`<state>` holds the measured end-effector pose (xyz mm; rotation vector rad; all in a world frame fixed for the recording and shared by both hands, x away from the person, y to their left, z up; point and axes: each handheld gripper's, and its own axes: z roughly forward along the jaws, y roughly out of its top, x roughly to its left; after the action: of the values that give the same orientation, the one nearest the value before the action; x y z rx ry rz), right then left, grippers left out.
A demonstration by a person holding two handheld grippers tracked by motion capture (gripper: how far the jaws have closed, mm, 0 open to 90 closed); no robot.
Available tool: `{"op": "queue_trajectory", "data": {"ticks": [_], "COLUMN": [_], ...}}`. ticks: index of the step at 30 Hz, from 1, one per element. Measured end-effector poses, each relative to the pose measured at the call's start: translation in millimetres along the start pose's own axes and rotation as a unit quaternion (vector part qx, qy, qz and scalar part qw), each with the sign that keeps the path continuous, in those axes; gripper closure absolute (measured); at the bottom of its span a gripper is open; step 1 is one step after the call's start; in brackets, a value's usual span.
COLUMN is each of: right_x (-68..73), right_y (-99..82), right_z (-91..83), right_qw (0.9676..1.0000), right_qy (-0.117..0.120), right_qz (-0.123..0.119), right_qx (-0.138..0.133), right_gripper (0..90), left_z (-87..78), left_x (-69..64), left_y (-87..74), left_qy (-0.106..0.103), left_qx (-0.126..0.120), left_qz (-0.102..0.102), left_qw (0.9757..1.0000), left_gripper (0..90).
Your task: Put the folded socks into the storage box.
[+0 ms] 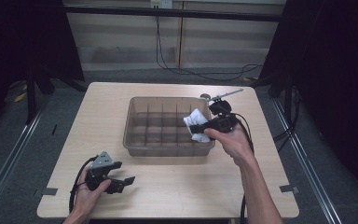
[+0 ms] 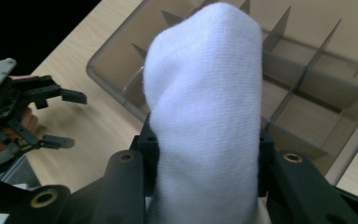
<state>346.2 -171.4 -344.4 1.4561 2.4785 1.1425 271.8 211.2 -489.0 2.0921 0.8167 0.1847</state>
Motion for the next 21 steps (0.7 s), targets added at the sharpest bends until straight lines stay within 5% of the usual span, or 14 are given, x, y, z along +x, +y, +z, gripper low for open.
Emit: {"op": "queue_trajectory", "data": {"ticks": [15, 21], "right_x": [-32.4, -37.5], "right_y": [14.0, 8.4], "right_z": [39.7, 56.3], "right_qw": [0.9946, 0.9865], "right_qy": [-0.062, -0.107], "right_qz": [0.041, 0.047], "right_qx": [0.073, 0.115], "right_gripper": [60.5, 60.5], "left_z": [0.0, -0.2], "left_x": [-0.1, -0.4], "left_y": [-0.1, 0.0], "left_qy": [-0.001, -0.001], "left_qx": [0.002, 0.003], "left_qz": [-0.001, 0.002], "left_qw": [1.0000, 1.0000], "left_gripper": [18.9, 18.9]}}
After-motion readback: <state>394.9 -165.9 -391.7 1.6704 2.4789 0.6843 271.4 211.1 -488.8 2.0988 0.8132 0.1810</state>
